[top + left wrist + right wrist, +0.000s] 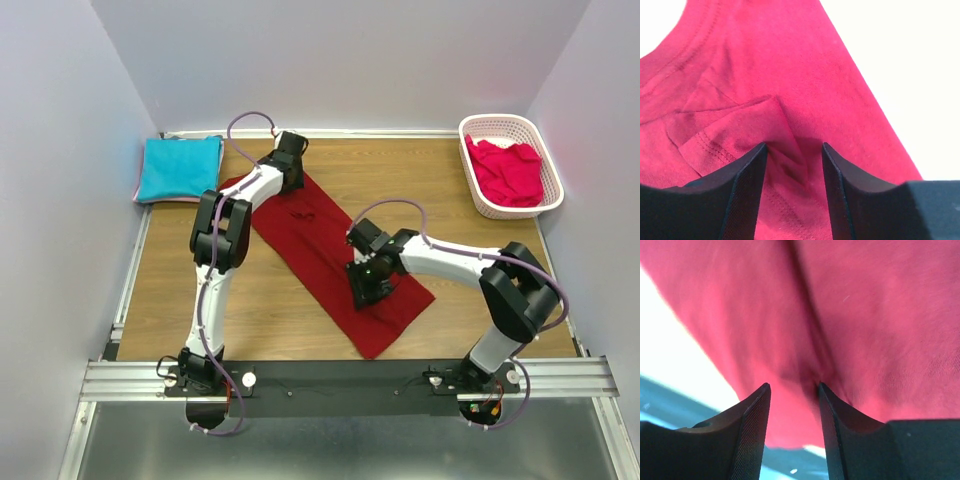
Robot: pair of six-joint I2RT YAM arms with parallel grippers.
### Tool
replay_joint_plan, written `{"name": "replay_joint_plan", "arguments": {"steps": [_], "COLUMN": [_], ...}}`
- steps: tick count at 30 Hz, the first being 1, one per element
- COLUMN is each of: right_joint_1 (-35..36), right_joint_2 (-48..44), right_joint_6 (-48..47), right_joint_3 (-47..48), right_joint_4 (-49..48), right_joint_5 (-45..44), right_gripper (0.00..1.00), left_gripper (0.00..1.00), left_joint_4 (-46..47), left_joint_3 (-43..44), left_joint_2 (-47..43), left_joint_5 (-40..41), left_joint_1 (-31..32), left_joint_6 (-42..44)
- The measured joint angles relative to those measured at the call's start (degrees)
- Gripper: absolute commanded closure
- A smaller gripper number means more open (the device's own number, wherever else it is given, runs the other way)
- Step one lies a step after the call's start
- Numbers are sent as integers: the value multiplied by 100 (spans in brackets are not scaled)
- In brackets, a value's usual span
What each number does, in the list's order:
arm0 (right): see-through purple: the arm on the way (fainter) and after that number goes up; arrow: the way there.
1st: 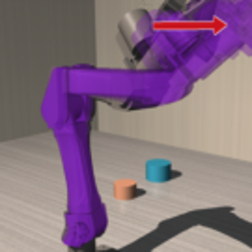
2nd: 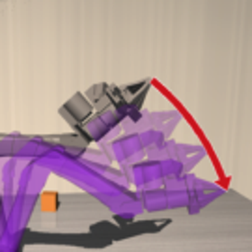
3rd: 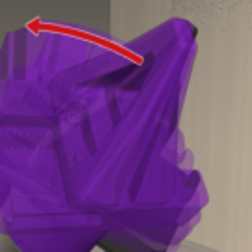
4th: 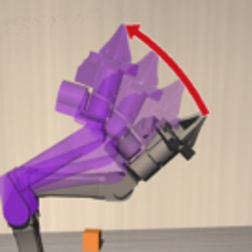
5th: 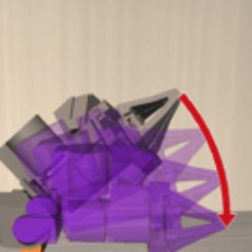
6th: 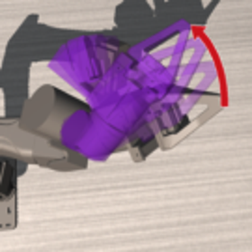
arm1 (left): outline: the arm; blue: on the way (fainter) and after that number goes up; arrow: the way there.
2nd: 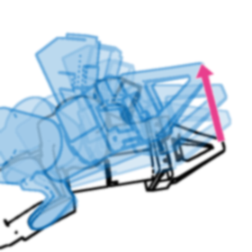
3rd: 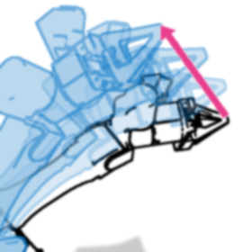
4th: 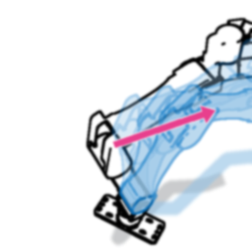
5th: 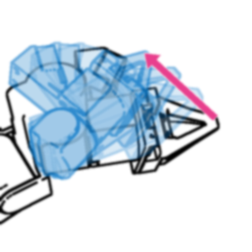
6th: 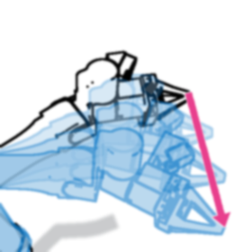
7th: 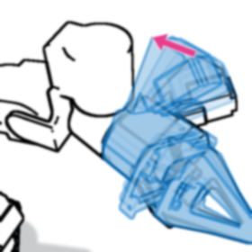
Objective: Fold and stack the t-shirts
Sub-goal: Fold the tshirt
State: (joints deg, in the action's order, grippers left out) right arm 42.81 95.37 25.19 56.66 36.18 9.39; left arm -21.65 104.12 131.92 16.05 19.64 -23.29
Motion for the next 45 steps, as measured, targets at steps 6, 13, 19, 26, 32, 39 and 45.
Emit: {"name": "replay_joint_plan", "arguments": {"steps": [6, 13, 19, 26, 32, 39, 45], "right_joint_1": [407, 387, 398, 485, 514, 514, 511], "right_joint_2": [52, -122, -122, -17, 439, 551, 544], "right_joint_6": [111, -79, -345, -629, -741, -743, -726], "right_joint_3": [686, 754, 754, 837, 940, 938, 815], "right_joint_4": [382, 662, 684, 614, 428, 415, 411], "right_joint_5": [-337, -1451, -1421, -1279, -1300, -1832, -2118], "right_gripper": [41, 43, 41, 40, 41, 42, 42], "left_gripper": [34, 32, 32, 32, 32, 32, 32], "left_joint_4": [387, 498, 636, 671, 542, 542, 564], "left_joint_3": [175, -592, -1283, -2710, -3727, -4037, -4035], "left_joint_2": [-9, -1467, -3132, -4210, -4483, -4553, -4551], "left_joint_5": [-90, -52, 177, 514, 527, 492, 431], "left_joint_1": [-7, -7, -7, -7, -13, -13, -4], "left_joint_6": [168, -28, -297, -516, -702, -793, -815]}}
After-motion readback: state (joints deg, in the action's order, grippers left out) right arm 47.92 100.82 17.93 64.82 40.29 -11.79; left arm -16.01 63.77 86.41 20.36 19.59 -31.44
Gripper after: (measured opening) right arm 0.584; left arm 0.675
